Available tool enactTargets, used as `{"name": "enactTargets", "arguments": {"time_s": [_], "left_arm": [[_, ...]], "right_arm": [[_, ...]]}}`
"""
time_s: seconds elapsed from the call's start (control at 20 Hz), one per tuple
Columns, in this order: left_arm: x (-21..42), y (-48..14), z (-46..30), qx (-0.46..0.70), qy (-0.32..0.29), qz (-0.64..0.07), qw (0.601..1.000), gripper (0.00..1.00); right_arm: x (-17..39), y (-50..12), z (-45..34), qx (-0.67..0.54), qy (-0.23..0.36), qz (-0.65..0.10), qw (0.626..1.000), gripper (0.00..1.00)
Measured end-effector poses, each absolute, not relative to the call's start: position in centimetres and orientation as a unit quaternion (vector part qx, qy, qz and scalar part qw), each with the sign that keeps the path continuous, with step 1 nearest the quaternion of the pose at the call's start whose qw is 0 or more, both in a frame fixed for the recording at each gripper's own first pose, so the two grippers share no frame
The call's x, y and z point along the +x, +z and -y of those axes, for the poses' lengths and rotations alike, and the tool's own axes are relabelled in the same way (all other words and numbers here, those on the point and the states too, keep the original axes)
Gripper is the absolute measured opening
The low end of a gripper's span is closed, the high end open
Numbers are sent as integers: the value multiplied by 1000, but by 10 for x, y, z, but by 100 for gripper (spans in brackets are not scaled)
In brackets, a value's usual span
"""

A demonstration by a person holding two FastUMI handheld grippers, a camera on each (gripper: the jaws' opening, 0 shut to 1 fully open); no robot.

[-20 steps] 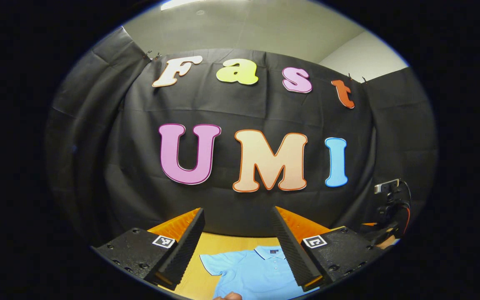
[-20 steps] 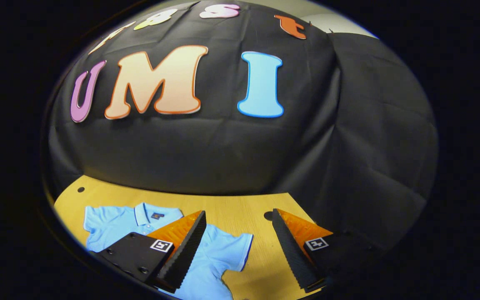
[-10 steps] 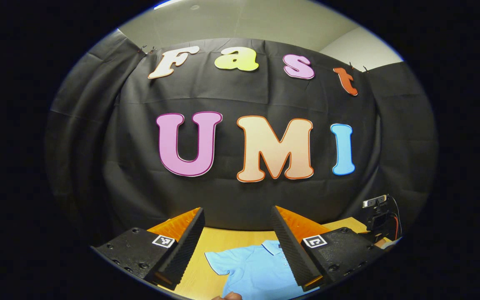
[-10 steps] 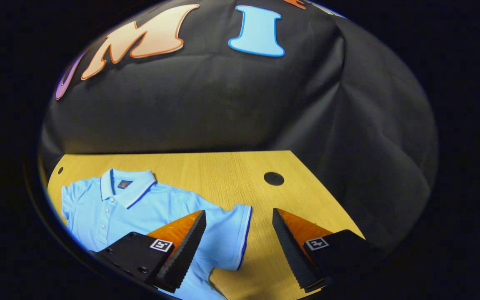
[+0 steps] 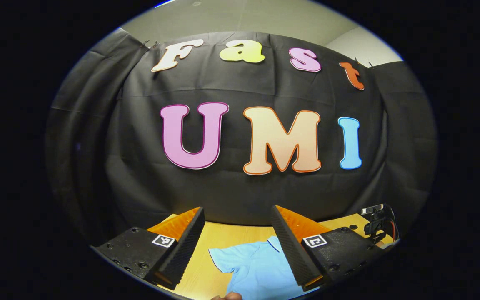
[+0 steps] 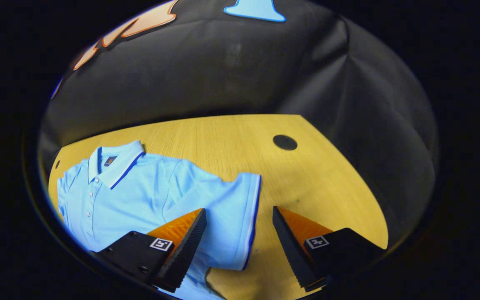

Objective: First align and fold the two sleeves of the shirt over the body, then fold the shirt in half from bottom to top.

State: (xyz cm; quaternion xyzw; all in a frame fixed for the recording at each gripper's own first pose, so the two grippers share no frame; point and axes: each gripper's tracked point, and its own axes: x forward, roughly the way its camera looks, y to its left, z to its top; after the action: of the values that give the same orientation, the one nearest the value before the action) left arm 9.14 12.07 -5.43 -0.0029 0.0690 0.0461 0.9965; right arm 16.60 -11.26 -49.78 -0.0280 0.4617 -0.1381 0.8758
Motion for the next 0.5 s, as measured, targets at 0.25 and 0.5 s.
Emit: {"name": "enactTargets", "arguments": {"time_s": [0.25, 0.5], "left_arm": [[93, -59, -122, -10, 49, -76, 996, 96], [92, -64, -129, -19, 56, -83, 995, 95]], "right_arm": [[168, -503, 108, 2, -135, -463, 876, 88], [172, -500, 91, 24, -123, -456, 881, 11]]}}
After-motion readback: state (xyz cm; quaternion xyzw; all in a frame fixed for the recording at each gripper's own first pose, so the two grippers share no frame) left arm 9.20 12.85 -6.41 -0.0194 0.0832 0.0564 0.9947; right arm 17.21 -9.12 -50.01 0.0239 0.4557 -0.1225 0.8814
